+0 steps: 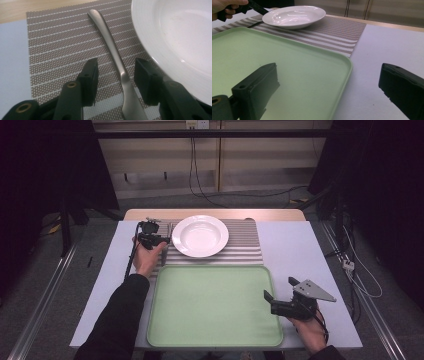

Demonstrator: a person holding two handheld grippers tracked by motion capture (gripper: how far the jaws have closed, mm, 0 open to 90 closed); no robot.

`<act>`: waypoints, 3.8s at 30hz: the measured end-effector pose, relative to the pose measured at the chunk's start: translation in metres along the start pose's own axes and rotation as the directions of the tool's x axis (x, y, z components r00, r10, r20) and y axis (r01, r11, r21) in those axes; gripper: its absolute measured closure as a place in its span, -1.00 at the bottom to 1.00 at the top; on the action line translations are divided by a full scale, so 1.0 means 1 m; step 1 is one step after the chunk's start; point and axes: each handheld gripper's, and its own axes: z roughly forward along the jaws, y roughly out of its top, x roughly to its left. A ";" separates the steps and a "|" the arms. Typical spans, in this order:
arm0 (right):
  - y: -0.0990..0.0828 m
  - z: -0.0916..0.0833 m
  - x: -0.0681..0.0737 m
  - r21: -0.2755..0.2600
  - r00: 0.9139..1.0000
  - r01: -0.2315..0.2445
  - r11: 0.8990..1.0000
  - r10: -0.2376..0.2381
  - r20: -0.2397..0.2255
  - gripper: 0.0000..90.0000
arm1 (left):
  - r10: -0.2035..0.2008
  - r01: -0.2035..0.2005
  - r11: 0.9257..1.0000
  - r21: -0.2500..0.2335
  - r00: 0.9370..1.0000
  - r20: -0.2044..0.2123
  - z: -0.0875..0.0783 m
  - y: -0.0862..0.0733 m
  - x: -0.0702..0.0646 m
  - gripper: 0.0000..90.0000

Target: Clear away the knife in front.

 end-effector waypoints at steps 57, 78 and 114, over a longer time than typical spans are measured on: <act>0.000 0.001 -0.001 0.005 1.000 0.002 1.000 -0.002 0.007 -0.95 | 0.013 -0.021 0.992 0.124 0.998 0.064 -0.020 -0.020 0.010 0.77; 0.000 0.003 0.000 0.009 1.000 0.005 1.000 -0.004 -0.010 -0.95 | 0.038 -0.042 0.989 0.140 0.999 0.029 -0.007 -0.007 0.005 0.72; -0.001 0.003 0.000 0.015 1.000 -0.001 1.000 0.001 0.001 -0.95 | 0.030 -0.037 0.982 0.185 0.999 0.044 -0.013 -0.007 0.004 0.78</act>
